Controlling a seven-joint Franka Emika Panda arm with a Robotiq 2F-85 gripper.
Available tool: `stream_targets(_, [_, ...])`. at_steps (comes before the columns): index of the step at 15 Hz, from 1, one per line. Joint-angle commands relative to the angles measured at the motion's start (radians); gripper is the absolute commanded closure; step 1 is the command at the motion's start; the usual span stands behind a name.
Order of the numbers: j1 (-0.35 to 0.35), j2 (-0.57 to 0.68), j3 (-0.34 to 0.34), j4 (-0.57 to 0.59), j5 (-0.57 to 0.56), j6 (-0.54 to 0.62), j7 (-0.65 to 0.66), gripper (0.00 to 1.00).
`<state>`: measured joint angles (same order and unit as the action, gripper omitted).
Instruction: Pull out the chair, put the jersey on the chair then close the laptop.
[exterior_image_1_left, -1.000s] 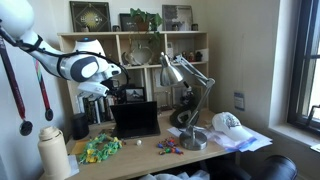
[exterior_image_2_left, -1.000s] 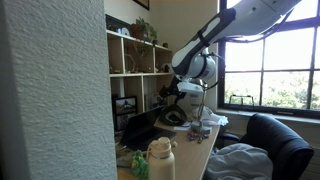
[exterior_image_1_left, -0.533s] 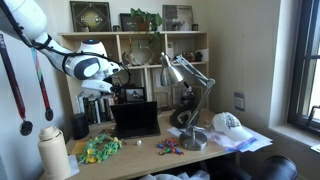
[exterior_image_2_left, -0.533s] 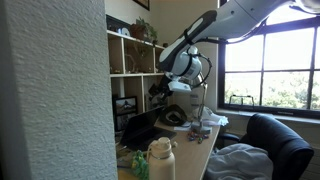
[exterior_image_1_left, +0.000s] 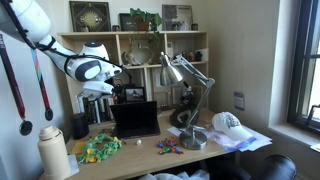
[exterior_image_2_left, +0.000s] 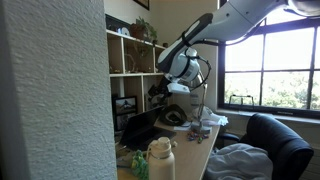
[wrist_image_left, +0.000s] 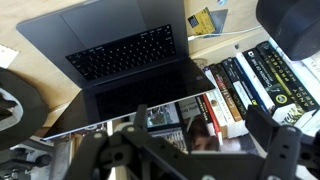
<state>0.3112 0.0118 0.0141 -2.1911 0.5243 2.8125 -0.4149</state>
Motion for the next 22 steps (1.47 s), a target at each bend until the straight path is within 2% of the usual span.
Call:
stream_targets(1, [0.003, 0.12, 0.011, 0.11, 0.066, 0.034, -0.084, 0.0])
stream_targets(12, [-0.009, 0.501, 0.041, 0.506, -0.006, 0.014, -0.211, 0.0])
stream_targets(17, [-0.007, 0.603, 0.041, 0.668, -0.012, 0.008, -0.21, 0.0])
stream_targets(22, [-0.002, 0.695, 0.028, 0.779, -0.026, -0.016, -0.196, 0.0])
